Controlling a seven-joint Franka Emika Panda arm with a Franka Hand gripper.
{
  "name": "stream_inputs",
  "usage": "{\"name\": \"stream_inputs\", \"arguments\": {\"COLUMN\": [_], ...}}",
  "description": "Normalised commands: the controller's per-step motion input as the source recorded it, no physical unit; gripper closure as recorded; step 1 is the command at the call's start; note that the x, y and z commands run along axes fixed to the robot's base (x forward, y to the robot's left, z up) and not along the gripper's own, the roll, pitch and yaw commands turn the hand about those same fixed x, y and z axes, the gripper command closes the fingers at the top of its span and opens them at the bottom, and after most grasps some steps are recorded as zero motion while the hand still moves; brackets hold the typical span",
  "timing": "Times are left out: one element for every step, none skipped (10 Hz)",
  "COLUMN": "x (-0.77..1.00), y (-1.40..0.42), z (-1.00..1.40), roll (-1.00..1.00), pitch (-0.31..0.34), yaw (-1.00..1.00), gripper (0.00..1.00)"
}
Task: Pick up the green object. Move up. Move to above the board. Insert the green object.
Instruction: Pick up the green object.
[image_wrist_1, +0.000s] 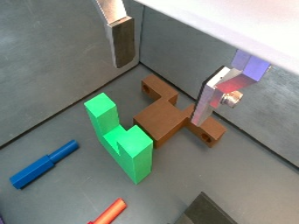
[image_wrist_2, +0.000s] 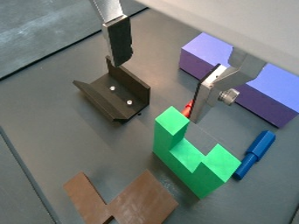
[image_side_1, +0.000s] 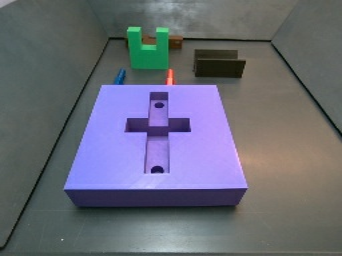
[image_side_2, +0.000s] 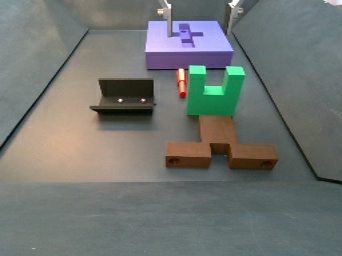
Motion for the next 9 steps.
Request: {"name": "stream_inputs", "arguments": {"x": [0.02,0.18,0.15,0.03,0.00,0.00,0.00,0.00,-0.03], "y": [-0.01,-0.13,-0.34,-0.12,-0.13,-0.08,0.00,0.00,0.00], "z": [-0.02,-0.27,-0.46,-0.47,-0.41,-0.38,-0.33,-0.35,-0.27], "roll": [0.00,-0.04,-0.08,-0.10,-0.13,-0.16,-0.12,-0.12,-0.11], "pitch": [0.000,-0.069,-0.186,-0.173,-0.203,-0.196,-0.154,-0.164,-0.131], "yaw": [0.00,-0.03,0.00,-0.01,0.00,0.00,0.00,0.00,0.00], "gripper": [0.00,0.00,0.00,0.00,0.00,0.00,0.00,0.00,0.00]}}
